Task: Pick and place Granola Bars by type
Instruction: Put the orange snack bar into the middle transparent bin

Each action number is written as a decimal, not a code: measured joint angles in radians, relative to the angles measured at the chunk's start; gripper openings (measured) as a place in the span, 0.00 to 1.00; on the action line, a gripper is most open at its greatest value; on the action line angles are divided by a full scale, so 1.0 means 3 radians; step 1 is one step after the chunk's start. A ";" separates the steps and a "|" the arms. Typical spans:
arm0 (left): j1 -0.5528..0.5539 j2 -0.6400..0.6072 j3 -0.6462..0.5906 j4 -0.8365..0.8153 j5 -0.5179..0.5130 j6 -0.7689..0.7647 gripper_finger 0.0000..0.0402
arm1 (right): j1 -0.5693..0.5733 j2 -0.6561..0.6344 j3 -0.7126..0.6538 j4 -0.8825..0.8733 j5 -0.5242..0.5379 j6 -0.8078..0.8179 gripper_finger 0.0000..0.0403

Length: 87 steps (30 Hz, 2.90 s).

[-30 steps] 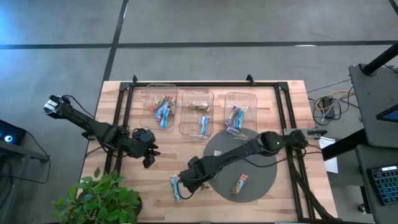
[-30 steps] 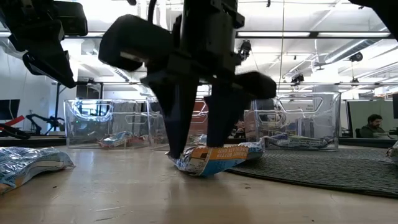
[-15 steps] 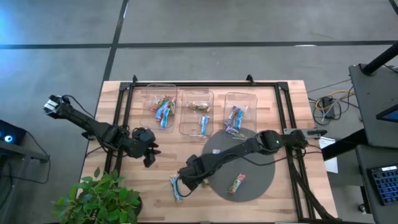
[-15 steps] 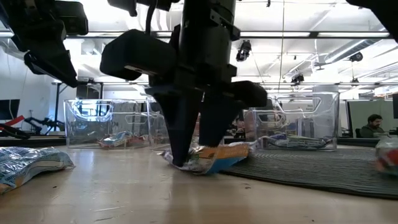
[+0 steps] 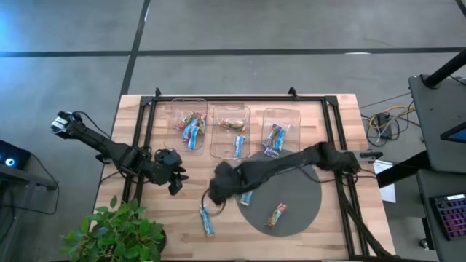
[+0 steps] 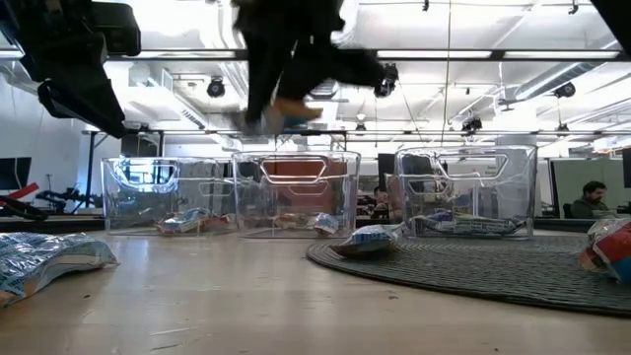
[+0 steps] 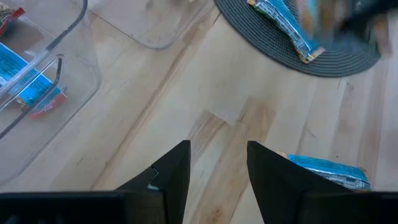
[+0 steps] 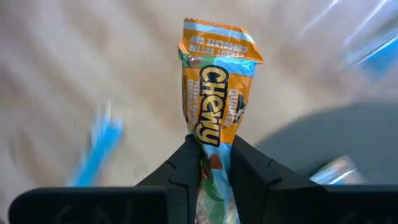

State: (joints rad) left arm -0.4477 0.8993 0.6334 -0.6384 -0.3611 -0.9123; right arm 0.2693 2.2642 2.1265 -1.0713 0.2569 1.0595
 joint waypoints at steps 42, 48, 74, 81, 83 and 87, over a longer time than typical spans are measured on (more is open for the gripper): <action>-0.0004 -0.0001 0.0000 0.0039 -0.0201 -0.0093 0.35 | -0.0103 -0.0456 -0.0101 -0.1126 -0.0381 0.1047 0.59; -0.0004 -0.0001 0.0000 0.0062 -0.0199 -0.0092 0.35 | 0.0027 -0.0257 -0.0390 -0.0723 -0.0410 0.1599 0.59; -0.0004 0.0000 -0.0001 0.0046 0.0097 0.0076 0.35 | 0.0027 -0.0229 -0.1590 0.0280 -0.0430 0.2211 0.49; -0.0004 0.0000 -0.0003 0.0045 0.0085 0.0092 0.35 | 0.0039 -0.0234 -0.1446 0.0270 -0.0400 0.2029 0.23; -0.0004 -0.0001 -0.0005 0.0045 0.0064 0.0093 0.35 | 0.0067 -0.0260 -0.1333 0.0253 -0.0239 0.1942 0.17; -0.0004 -0.0001 -0.0024 0.0065 0.0061 0.0092 0.35 | 0.0134 -0.0401 -0.0986 0.0165 0.0225 0.1799 0.11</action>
State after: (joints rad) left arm -0.4488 0.8989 0.6263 -0.6189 -0.3429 -0.8848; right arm 0.3096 2.1440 1.8307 -1.0220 0.3243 1.5991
